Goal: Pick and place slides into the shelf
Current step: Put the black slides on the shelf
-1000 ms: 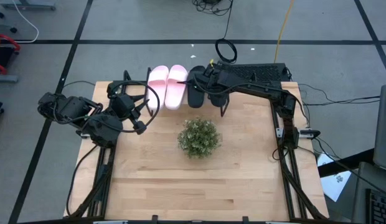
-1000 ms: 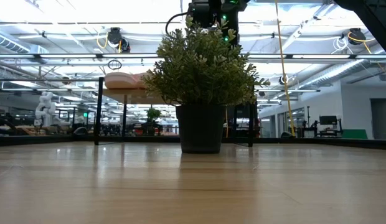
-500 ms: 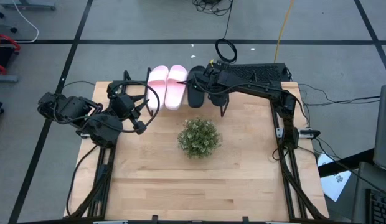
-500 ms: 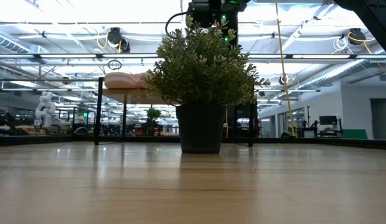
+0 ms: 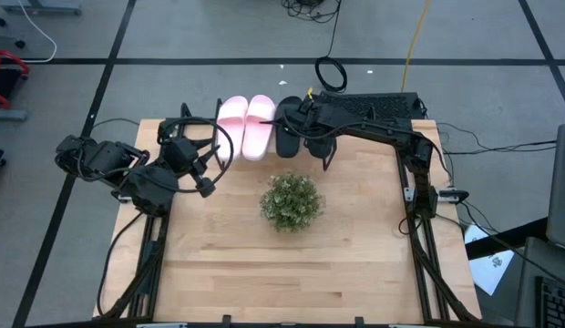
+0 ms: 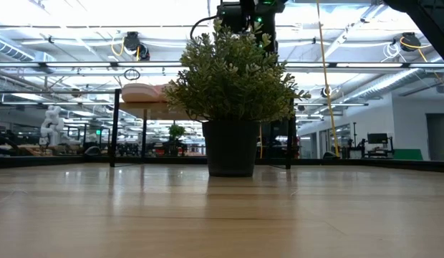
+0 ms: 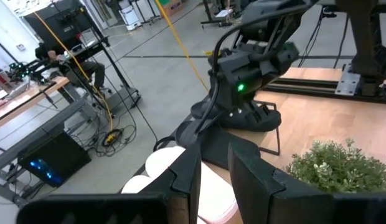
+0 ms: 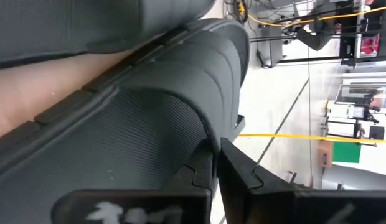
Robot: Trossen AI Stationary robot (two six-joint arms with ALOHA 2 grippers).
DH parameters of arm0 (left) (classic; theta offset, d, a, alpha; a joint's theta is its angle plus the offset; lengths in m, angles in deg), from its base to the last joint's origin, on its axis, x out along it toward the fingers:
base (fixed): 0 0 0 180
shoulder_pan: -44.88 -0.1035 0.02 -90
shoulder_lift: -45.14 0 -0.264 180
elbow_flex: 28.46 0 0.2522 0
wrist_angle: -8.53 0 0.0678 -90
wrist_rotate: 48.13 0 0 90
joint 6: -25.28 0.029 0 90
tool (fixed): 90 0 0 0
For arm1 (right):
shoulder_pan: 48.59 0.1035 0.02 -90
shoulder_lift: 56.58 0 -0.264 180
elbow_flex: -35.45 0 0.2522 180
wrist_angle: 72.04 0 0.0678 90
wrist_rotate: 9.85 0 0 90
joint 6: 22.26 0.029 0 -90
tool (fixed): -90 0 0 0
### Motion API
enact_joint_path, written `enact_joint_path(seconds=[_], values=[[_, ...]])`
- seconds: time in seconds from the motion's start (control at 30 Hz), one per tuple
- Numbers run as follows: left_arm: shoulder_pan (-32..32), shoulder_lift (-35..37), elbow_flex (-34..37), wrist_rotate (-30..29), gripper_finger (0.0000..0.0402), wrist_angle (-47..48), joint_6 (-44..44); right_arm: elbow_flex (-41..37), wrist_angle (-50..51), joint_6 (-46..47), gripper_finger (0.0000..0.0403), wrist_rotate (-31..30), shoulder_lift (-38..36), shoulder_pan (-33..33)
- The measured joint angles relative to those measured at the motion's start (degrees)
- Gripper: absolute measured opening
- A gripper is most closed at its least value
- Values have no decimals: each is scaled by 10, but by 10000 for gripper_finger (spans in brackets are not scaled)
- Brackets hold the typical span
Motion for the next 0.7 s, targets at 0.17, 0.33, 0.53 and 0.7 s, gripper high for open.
enact_joint_path(seconds=[0.17,0.33,0.53,0.7], values=[[0,0,0,1,85,-16,18,1,-7,3,0,1,14,0],[0,0,0,5,85,-21,20,1,-17,-1,0,1,19,0],[0,0,0,6,85,-21,20,0,-33,-3,26,14,16,0],[0,0,0,6,85,-21,20,0,-42,-3,57,49,15,-1]])
